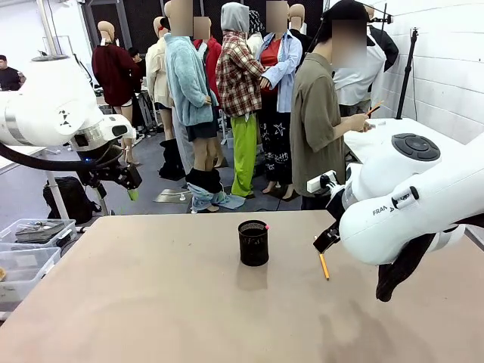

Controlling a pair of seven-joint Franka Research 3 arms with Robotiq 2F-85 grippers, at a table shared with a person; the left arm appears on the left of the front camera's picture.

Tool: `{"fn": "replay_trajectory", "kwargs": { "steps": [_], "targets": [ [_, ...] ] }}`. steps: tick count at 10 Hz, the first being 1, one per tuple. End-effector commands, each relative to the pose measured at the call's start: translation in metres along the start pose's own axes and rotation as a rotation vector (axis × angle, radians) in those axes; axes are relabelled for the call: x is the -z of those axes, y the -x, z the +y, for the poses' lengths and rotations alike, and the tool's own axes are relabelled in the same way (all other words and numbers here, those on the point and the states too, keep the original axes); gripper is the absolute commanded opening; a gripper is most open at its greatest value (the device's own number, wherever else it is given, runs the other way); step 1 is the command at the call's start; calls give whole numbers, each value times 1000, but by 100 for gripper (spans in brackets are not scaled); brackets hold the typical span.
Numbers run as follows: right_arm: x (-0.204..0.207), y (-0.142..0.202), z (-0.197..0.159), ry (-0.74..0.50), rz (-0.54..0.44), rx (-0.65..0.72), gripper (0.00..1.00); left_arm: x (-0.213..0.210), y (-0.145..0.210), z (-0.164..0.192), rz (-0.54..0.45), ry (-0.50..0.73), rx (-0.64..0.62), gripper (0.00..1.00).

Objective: Place the pens into the pen holder.
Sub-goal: Pick up a writing instrument from the table and place it into the Pen holder.

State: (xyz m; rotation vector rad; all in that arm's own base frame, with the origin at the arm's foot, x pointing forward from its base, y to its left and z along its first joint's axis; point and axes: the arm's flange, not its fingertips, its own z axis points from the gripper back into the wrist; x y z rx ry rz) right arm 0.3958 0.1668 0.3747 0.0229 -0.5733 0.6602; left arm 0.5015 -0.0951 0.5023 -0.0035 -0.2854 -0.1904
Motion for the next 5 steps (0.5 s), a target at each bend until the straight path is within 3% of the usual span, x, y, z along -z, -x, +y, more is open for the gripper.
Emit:
{"fn": "replay_trajectory", "kwargs": {
  "steps": [1,2,5],
  "targets": [
    [0,1,1,-1,1,-2,100,-1,3,10,-7,8,-2,96],
    [0,0,0,0,0,0,100,-1,3,10,-7,8,-2,96],
    [-9,-7,-44,121,162,161,100,-1,3,10,-7,8,-2,96]
  ]
}}
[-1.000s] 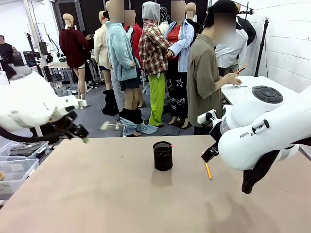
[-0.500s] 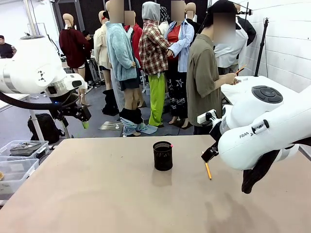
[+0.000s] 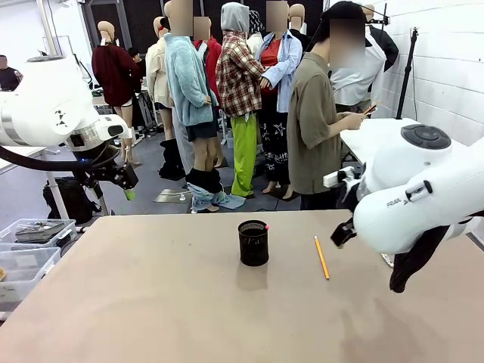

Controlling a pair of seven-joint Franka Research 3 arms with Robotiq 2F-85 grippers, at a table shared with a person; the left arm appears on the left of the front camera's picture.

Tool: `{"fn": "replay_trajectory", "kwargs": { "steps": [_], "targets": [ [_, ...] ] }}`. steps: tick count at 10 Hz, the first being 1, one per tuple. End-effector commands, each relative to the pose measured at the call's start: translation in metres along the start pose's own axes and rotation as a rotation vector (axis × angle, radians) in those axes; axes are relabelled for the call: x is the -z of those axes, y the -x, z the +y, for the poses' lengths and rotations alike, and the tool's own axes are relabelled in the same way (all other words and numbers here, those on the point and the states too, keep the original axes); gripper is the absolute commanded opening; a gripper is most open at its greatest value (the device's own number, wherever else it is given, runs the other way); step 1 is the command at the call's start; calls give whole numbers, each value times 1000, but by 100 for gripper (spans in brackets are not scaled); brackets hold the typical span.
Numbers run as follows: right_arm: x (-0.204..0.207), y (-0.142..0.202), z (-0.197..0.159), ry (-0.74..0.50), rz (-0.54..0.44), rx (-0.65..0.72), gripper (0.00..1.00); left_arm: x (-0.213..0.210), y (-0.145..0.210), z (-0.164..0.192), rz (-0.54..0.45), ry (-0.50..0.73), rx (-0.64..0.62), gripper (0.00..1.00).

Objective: Place the pens into the pen holder.
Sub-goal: Pick up a writing instrument from the table and place it into the Pen holder.

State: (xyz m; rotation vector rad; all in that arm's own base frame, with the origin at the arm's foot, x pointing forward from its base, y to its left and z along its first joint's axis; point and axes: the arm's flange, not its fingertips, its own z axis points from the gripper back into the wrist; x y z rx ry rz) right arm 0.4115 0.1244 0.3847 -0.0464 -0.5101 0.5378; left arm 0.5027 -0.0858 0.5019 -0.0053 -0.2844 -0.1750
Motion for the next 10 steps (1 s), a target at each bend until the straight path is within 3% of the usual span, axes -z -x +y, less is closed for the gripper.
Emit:
{"fn": "replay_trajectory", "kwargs": {
  "steps": [1,3,5,10],
  "targets": [
    [4,-20,-15,65,139,104,100,-1,3,1,-8,8,14,96],
    [25,-27,-43,94,285,173,100,-1,3,1,-8,8,14,96],
    [54,-29,-65,49,347,211,100,-1,3,1,-8,8,14,96],
    [102,-16,-107,19,343,311,100,-1,3,1,-8,8,14,96]
  ]
}}
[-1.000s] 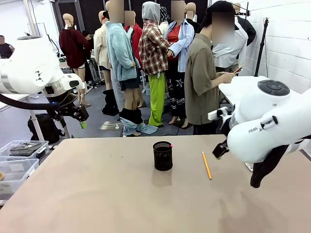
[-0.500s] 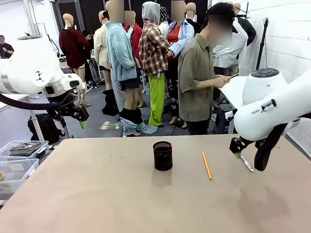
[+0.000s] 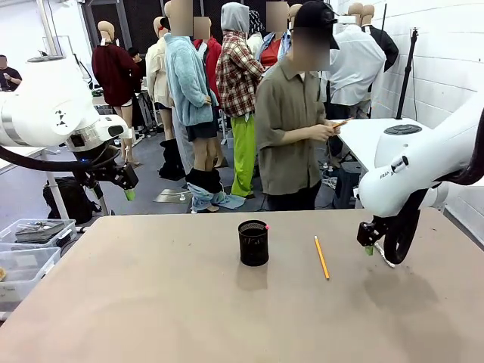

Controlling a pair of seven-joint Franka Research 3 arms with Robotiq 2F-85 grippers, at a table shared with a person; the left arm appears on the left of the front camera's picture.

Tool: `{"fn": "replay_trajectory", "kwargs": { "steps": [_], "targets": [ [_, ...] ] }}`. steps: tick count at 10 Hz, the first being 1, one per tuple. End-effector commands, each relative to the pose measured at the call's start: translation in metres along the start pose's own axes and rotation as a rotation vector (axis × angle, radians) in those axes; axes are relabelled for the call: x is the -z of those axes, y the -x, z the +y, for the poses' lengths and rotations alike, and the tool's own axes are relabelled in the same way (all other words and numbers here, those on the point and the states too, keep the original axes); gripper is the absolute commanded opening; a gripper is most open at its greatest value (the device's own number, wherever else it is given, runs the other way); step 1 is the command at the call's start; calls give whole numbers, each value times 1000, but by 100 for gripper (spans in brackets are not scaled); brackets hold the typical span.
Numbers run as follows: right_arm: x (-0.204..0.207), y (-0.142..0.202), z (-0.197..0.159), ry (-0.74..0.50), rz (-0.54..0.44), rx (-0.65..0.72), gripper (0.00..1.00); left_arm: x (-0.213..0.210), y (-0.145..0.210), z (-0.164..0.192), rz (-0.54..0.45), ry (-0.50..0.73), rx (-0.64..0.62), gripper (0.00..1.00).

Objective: Place the pens into the pen holder.
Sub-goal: Pick up a writing instrument from the table and place it into the Pen holder.

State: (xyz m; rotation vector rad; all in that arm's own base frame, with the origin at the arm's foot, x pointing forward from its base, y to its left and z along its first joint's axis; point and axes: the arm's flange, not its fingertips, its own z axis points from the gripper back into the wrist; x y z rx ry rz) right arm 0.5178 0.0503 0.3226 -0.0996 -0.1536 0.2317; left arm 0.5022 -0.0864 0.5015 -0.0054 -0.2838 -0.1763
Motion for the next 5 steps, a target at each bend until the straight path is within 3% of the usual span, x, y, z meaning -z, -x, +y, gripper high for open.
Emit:
{"fn": "replay_trajectory", "kwargs": {
  "steps": [1,4,5],
  "targets": [
    [8,-8,-9,-32,-29,21,100,-1,2,2,-8,8,13,96],
    [25,-21,-23,-51,3,31,100,-1,2,2,-8,8,13,96],
    [30,-23,-24,-44,8,31,94,-1,2,2,-8,8,13,96]
  ]
}}
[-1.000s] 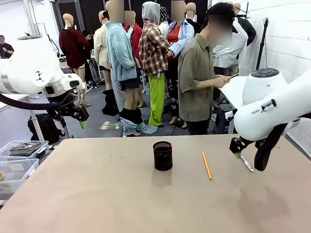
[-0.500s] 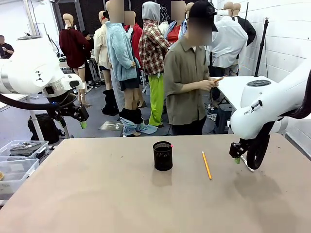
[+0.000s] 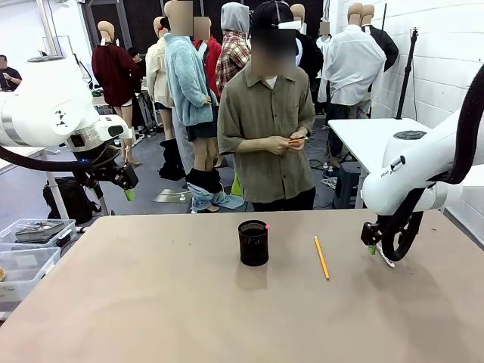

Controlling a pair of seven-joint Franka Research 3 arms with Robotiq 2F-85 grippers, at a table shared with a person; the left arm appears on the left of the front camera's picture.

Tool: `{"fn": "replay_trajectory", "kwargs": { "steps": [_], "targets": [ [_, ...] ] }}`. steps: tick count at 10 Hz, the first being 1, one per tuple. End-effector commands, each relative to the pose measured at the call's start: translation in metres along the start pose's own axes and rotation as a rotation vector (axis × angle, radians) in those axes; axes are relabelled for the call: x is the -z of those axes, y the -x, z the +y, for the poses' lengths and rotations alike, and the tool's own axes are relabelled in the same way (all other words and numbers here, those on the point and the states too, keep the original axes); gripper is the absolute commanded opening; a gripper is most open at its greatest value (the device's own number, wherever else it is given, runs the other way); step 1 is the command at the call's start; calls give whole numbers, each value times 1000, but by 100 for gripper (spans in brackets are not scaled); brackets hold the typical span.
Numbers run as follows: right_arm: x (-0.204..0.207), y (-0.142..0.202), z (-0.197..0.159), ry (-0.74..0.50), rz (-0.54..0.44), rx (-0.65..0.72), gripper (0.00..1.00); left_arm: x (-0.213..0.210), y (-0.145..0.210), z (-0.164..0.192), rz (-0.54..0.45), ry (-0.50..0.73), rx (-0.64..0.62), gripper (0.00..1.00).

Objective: Place the pens into the pen holder.
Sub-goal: Pick up a writing instrument from the table and place it into the Pen holder.

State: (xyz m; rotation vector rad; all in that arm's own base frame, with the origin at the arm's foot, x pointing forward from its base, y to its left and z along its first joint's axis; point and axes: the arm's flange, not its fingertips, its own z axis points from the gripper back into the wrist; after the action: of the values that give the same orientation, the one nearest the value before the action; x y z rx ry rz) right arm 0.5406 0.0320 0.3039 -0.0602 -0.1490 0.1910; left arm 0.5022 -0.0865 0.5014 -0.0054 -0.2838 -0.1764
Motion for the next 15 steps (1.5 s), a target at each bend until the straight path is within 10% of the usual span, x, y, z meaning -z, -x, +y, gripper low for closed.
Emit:
{"fn": "replay_trajectory", "kwargs": {
  "steps": [1,5,12,15],
  "targets": [
    [8,-9,-4,-5,2,-10,79,-1,2,2,-9,8,12,96],
    [18,-8,-4,-21,7,-9,0,-1,2,2,-9,8,12,96],
    [-1,3,0,-93,0,-36,0,-1,2,2,-9,8,12,96],
    [-46,35,19,-243,-155,-247,0,-1,2,2,-9,8,12,96]
  ]
}}
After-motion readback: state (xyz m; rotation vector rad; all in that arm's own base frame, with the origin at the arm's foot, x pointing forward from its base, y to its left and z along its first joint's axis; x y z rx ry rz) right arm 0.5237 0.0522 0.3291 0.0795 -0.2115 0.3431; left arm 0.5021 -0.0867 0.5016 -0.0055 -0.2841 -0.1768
